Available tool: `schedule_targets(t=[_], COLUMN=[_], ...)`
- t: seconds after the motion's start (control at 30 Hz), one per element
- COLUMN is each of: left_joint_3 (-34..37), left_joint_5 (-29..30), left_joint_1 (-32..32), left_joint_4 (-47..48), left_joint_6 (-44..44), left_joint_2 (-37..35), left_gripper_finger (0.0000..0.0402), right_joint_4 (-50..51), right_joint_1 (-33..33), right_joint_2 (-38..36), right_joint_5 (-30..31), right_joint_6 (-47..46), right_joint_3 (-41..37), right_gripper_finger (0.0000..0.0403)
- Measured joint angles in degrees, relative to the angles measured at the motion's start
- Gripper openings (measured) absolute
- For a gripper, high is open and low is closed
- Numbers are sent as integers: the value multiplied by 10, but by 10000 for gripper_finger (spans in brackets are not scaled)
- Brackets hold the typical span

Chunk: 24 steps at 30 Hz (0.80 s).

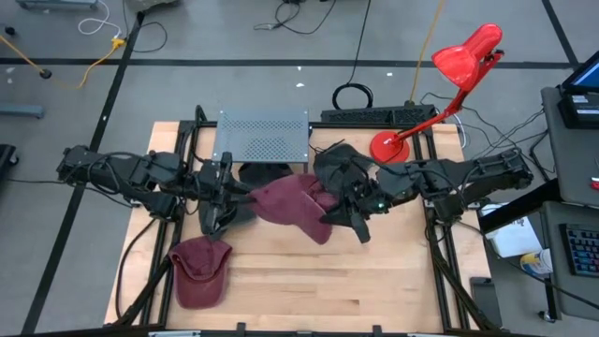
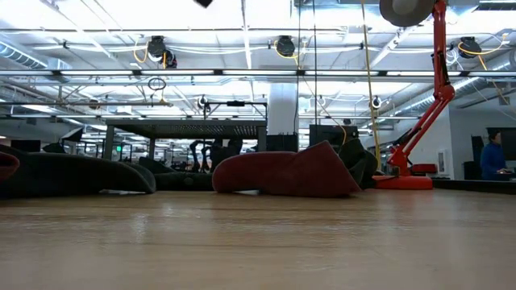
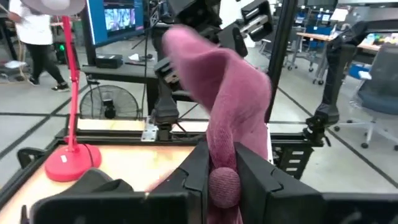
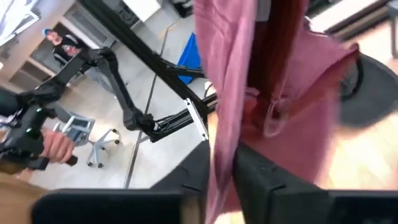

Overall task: Pick & Place hat
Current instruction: Put the top right red cap on the shelf

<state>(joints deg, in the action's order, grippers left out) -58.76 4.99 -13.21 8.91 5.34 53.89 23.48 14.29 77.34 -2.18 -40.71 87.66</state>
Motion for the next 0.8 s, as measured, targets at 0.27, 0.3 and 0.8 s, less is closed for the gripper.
schedule_targets(t=[0.27,0.3,0.8], left_joint_3=[0,0,-35], left_joint_5=[-78,-84,-141], left_joint_1=[0,0,24], left_joint_4=[10,9,163], left_joint_6=[26,28,108], left_joint_2=[-10,-11,-19], left_gripper_finger=[51,51,51], right_joint_4=[97,109,94], right_joint_1=[-7,-8,-50], right_joint_2=[-7,-6,45], right_joint_5=[-13,-13,-11], right_joint_6=[-30,-35,80], right_joint_3=[1,0,0], right_gripper_finger=[185,194,201])
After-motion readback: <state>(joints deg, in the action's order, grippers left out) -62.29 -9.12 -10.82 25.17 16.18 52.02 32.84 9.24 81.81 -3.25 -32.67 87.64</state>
